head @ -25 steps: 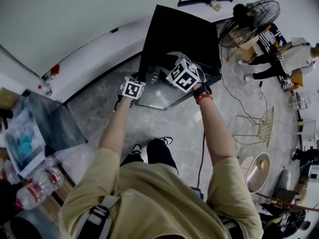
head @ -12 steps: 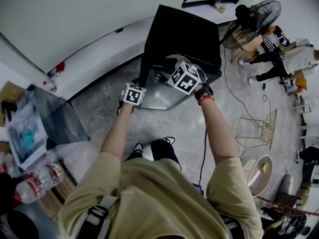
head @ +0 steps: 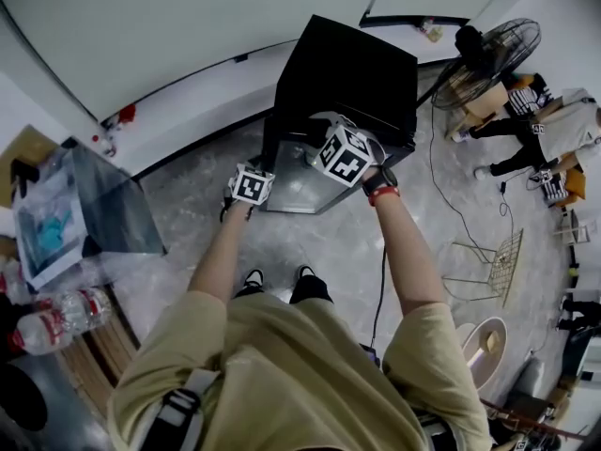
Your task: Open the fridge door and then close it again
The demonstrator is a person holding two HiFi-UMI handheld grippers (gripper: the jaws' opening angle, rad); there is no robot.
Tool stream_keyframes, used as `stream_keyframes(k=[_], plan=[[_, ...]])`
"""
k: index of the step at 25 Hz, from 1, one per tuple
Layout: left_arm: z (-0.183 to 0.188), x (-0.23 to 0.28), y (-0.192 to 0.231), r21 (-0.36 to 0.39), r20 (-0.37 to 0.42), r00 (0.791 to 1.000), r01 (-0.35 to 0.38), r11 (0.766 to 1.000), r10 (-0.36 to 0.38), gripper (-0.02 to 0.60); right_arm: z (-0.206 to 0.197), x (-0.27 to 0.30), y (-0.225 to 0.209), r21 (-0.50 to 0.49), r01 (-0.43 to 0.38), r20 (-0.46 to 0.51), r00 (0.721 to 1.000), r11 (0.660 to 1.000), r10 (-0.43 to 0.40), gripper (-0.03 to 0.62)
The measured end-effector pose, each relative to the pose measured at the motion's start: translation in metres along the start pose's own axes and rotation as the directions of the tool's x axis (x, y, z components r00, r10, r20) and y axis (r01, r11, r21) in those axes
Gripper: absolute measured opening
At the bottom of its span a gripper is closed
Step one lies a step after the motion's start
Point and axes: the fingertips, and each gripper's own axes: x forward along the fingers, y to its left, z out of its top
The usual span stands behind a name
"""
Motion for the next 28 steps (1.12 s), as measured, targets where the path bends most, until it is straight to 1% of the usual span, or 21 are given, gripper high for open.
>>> stream_keyframes(k=[4, 8, 12, 15, 21, 25, 28], plan=[[-0.001, -0.005, -0.006, -0.042, 0.006, 0.998, -0.062, 0.997, 0.062, 0.149, -0.002, -0.007, 0.004, -0.031, -0.01, 0.04, 0.999, 0.999, 0.011, 0.21], [-0.008, -0.009, -0.014, -0.078, -0.008, 0.996, -0.094, 0.993, 0.093, 0.152, -0.004, -0.012, 0.013, -0.068, -0.043, 0.063, 0.997, 0.997, 0.048, 0.21], [-0.014, -0.019, -0.019, -0.114, -0.023, 0.988, -0.157, 0.981, 0.155, 0.155, -0.003, -0.019, 0.021, -0.117, -0.073, 0.09, 0.992, 0.99, 0.084, 0.21], [-0.017, -0.024, -0.028, -0.136, -0.02, 0.985, -0.173, 0.975, 0.172, 0.155, -0.006, -0.026, 0.025, -0.142, -0.088, 0.108, 0.989, 0.986, 0.104, 0.21], [-0.024, -0.031, -0.036, -0.163, -0.006, 0.975, -0.219, 0.962, 0.221, 0.156, -0.006, -0.031, 0.035, -0.191, -0.076, 0.133, 0.986, 0.979, 0.102, 0.212], [-0.028, -0.037, -0.038, -0.181, 0.0, 0.965, -0.259, 0.949, 0.263, 0.158, -0.007, -0.033, 0.041, -0.216, -0.099, 0.138, 0.982, 0.971, 0.131, 0.212], [-0.029, -0.039, -0.046, -0.197, -0.006, 0.963, -0.264, 0.944, 0.269, 0.158, -0.01, -0.038, 0.043, -0.234, -0.12, 0.141, 0.978, 0.965, 0.155, 0.212]])
